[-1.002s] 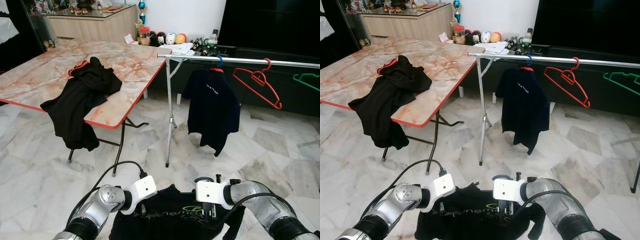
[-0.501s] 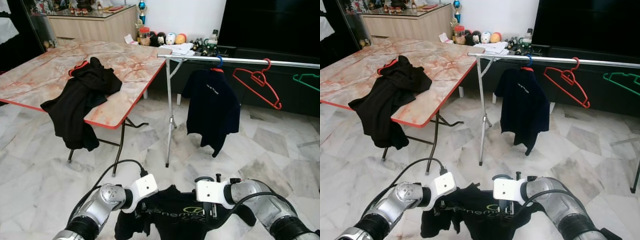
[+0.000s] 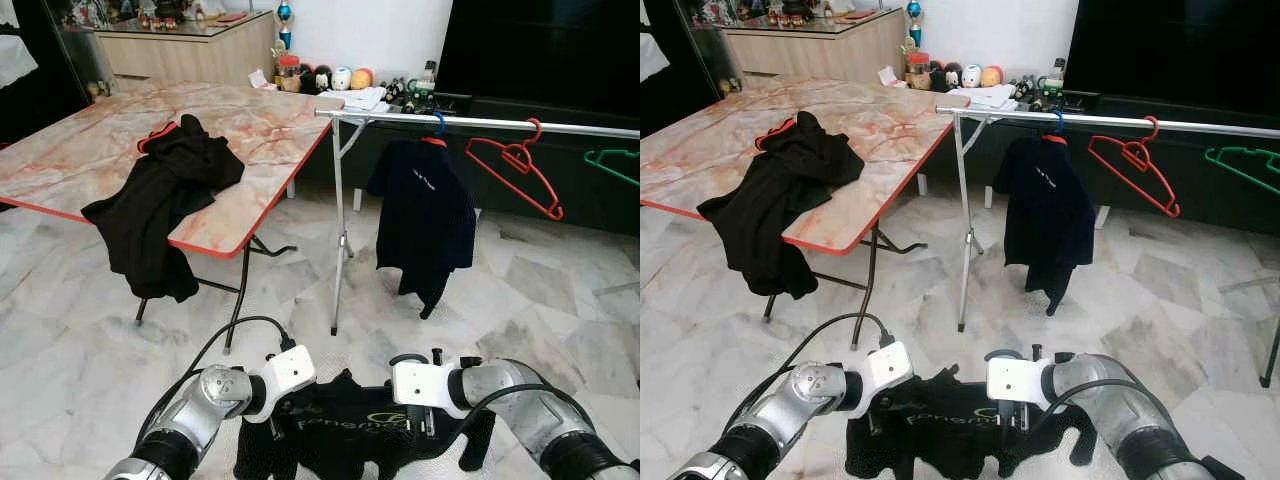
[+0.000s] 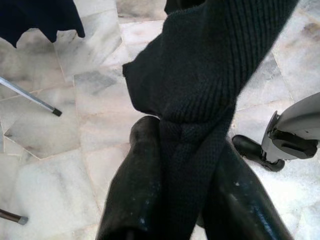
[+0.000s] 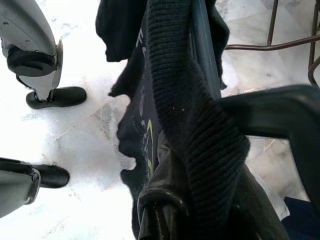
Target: Hang hanger
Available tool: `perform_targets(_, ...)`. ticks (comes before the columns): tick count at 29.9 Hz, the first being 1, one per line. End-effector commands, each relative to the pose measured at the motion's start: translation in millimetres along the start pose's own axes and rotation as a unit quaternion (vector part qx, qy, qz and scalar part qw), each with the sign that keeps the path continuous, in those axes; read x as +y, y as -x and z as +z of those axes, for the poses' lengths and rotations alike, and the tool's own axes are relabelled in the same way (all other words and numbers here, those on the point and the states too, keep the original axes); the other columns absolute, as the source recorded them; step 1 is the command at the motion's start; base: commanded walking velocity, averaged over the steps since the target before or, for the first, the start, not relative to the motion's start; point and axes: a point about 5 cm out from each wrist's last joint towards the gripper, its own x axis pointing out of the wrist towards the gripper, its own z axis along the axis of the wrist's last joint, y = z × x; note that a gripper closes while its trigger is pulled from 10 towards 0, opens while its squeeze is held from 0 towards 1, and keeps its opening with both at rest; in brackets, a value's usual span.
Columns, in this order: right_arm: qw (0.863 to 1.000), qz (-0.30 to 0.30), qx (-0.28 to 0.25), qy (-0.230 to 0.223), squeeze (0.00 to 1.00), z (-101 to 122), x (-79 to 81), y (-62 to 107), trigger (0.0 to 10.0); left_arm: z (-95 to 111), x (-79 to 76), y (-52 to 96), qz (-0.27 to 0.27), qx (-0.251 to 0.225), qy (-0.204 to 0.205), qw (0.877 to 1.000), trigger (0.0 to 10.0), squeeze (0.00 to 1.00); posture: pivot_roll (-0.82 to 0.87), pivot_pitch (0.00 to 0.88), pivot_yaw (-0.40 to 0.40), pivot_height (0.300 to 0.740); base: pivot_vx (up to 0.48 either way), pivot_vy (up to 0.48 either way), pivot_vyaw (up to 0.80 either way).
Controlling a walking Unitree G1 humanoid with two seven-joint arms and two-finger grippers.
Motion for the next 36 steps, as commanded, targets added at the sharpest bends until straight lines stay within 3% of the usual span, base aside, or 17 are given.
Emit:
perform_targets(1,1.0,-0.024,-0.02,-0.002,0.0,6,-11.8,7.9,10.0,-5,1.2,2.6,-0.004,0.017,-0.008,1.0,0.0,0.0,-0.07,0.005,0.034,0.74,0.0,0.0,0.0)
perform_targets(16,0.999,-0.037,-0.022,-0.009,0.0,6,-16.7,9.9,10.0,-7,0.4,1.4,-0.003,0.022,-0.014,1.0,0.0,0.0,-0.07,0.006,0.035,0.74,0.0,0.0,0.0)
perform_targets(17,0.999,-0.037,-0.029,-0.017,0.1,6,-17.8,11.3,10.0,-7,0.7,1.5,-0.002,0.022,-0.015,1.0,0.0,0.0,-0.07,0.006,0.035,0.74,0.0,0.0,0.0)
perform_targets(18,0.999,-0.034,-0.035,-0.02,1.0,7,-18.1,12.6,10.0,-6,0.8,1.5,-0.002,0.022,-0.015,1.0,0.0,0.0,-0.07,0.006,0.035,0.74,0.0,0.0,0.0)
perform_targets(25,0.999,0.0,-0.042,-0.027,1.0,6,-14.7,18.6,10.0,-6,0.9,1.2,-0.002,0.023,-0.018,1.0,0.0,0.0,-0.07,0.006,0.036,0.74,0.0,0.0,0.0)
perform_targets(26,0.998,0.029,-0.038,-0.027,0.81,3,-8.9,19.8,10.0,-6,0.9,1.1,-0.002,0.023,-0.018,1.0,0.0,0.0,-0.07,0.006,0.036,0.74,0.0,0.0,0.0)
perform_targets(27,0.998,0.043,-0.037,-0.026,0.2,2,-6.0,20.4,10.0,-6,0.9,1.1,-0.002,0.023,-0.018,1.0,0.0,0.0,-0.07,0.007,0.036,0.74,0.0,0.0,0.0)
perform_targets(28,0.998,0.054,-0.036,-0.024,0.2,1,-3.4,21.1,10.0,-6,1.0,1.1,-0.002,0.023,-0.019,1.0,0.0,0.0,-0.07,0.007,0.036,0.74,0.0,0.0,0.0)
perform_targets(29,0.998,0.056,-0.034,-0.026,0.0,1,-3.1,21.2,10.0,-6,1.0,1.1,-0.002,0.023,-0.019,1.0,0.0,0.0,-0.07,0.008,0.035,0.74,0.0,0.0,0.0)
perform_targets(36,0.998,0.056,0.003,-0.021,0.0,-10,-7.0,31.6,10.0,-10,0.8,1.8,-0.001,0.032,-0.024,0.999,0.0,0.0,-0.08,0.01,0.037,0.74,0.0,0.0,0.0)
